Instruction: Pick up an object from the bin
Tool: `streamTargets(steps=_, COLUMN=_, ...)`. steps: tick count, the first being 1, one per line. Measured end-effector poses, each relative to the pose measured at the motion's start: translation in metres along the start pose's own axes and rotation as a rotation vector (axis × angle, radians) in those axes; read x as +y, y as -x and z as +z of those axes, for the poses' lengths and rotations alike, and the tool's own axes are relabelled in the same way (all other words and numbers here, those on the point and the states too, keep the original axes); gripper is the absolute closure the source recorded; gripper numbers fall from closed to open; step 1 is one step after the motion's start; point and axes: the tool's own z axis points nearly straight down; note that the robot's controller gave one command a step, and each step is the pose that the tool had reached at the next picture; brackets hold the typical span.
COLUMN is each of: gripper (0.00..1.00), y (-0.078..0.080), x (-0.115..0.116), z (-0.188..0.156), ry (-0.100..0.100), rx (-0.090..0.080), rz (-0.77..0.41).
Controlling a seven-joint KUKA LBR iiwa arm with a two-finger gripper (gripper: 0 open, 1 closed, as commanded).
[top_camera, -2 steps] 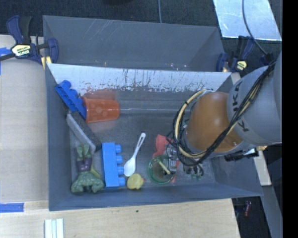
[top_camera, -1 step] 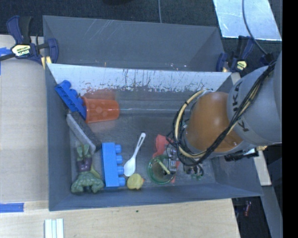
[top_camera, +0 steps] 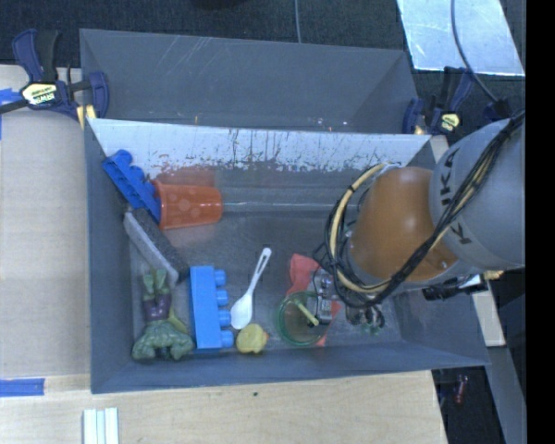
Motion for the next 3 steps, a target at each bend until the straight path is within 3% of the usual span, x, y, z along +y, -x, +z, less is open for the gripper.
streamTargets(steps=3, gripper=1.0, y=0.003, x=0.0, z=-0.091, ry=0.001, rx=-0.007, rz=-0.001)
